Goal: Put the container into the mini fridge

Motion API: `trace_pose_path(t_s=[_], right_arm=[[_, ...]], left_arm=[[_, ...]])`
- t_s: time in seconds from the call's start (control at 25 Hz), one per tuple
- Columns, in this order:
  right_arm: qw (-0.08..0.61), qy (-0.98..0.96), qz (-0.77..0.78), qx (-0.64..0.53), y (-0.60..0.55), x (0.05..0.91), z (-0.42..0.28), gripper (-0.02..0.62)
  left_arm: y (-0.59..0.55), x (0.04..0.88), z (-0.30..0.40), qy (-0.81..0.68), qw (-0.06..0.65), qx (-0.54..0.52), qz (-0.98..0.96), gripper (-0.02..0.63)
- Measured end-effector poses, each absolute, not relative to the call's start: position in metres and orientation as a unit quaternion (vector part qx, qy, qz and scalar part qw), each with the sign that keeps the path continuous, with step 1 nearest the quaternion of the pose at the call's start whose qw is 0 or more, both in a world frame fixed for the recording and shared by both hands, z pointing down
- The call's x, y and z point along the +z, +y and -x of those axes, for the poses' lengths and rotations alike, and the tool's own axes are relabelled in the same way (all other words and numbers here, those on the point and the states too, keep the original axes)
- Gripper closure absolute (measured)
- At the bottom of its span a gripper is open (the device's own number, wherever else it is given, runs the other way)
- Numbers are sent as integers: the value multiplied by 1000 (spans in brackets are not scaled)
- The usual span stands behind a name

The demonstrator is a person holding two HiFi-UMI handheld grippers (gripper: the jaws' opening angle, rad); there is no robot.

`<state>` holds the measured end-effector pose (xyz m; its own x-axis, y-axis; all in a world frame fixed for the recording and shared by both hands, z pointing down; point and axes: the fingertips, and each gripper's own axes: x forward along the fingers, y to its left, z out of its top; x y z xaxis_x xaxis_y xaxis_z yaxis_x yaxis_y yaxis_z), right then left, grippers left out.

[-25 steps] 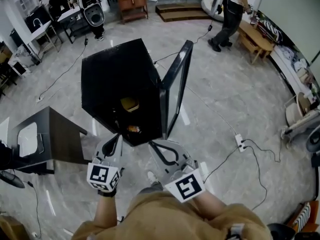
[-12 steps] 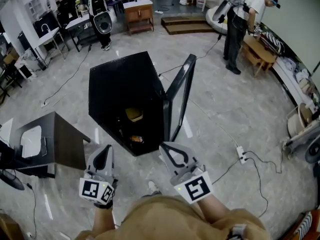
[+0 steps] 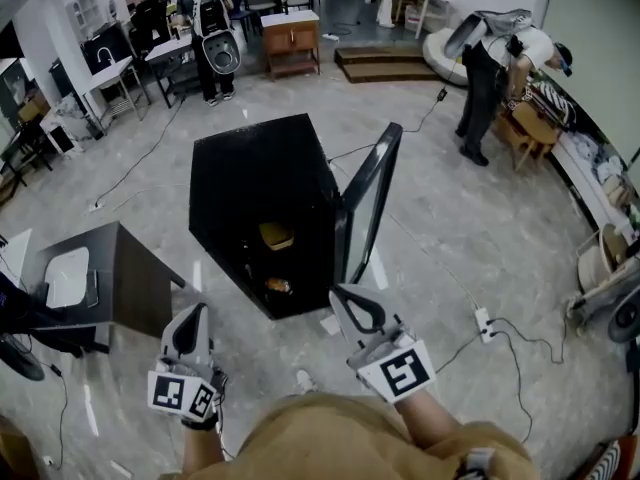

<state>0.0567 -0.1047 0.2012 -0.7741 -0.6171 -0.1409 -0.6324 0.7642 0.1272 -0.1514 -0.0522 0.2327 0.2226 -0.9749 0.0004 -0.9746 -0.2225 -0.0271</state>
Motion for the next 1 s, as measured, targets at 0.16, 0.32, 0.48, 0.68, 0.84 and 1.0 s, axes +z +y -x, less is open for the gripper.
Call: trace_pose_path(t_s=[0.16, 0.32, 0.48, 0.68, 0.84, 1.0], right_arm=[[52, 940, 326, 83, -103, 197, -53, 594], [40, 945, 314, 88, -101, 199, -46, 594], [30, 949, 302, 87, -98, 198, -32, 594], [33, 953, 284, 99, -89, 187, -12, 594], [38, 953, 282, 105, -80, 179, -7, 594], [42, 952, 285, 106, -73, 174, -5, 594]], left_arm=[[-41, 236, 154, 630, 1, -3, 776, 604], [-35, 239, 157, 636, -6, 10, 772, 604], [-32, 245, 162, 630, -9, 11, 776, 603], [-27, 245, 160, 618, -9, 17, 786, 603], [-22, 237, 157, 613, 0, 21, 790, 603], [-14, 230, 163, 612, 5, 24, 790, 603]])
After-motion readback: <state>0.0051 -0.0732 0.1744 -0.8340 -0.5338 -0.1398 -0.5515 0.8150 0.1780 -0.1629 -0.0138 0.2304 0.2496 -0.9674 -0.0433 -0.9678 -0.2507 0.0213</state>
